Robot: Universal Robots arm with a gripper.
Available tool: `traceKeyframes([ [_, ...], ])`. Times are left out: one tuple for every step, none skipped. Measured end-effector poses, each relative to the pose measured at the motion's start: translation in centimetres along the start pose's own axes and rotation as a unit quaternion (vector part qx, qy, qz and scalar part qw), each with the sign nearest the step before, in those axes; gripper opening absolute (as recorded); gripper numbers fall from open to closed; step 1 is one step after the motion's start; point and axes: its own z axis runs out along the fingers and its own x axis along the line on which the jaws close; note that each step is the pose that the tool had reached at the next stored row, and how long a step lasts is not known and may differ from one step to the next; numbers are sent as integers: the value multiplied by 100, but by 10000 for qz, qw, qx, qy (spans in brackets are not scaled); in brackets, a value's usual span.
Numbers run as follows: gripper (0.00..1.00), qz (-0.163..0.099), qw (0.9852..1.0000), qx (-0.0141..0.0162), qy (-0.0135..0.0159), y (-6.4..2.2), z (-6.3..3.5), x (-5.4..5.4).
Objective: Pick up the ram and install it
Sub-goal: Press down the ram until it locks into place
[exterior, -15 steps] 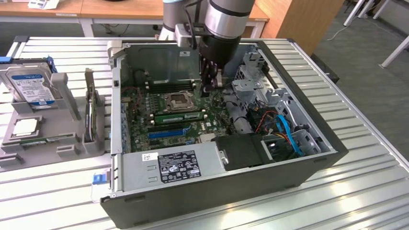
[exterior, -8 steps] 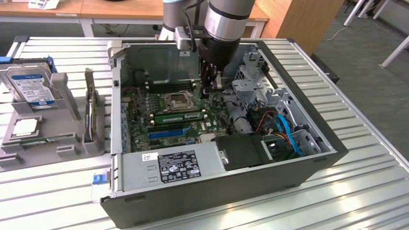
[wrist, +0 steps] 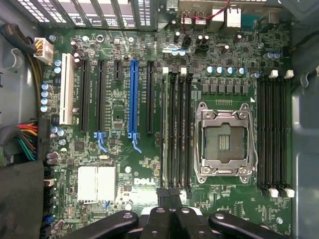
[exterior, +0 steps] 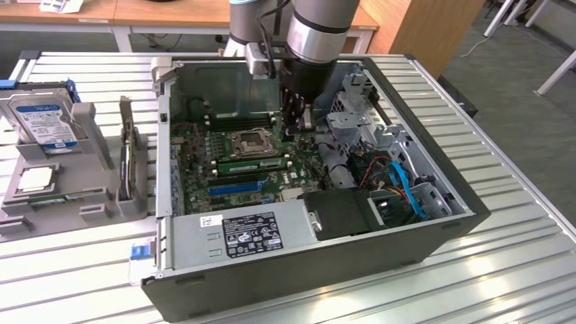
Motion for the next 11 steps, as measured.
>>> traceKeyframes([
  [10, 0, 10000, 0, 0, 0, 9, 0],
  [10, 0, 10000, 0, 0, -1, 16, 0],
  [10, 0, 10000, 0, 0, -1, 24, 1],
  [10, 0, 10000, 0, 0, -2, 31, 1],
  [10, 0, 10000, 0, 0, -2, 34, 1],
  [10, 0, 10000, 0, 1, -2, 34, 1],
  [10, 0, 10000, 0, 1, -2, 34, 1],
  [10, 0, 10000, 0, 1, -2, 34, 1],
  [10, 0, 10000, 0, 0, -2, 35, 1],
  [10, 0, 10000, 0, 0, -2, 35, 1],
  [10, 0, 10000, 0, 0, -2, 35, 1],
])
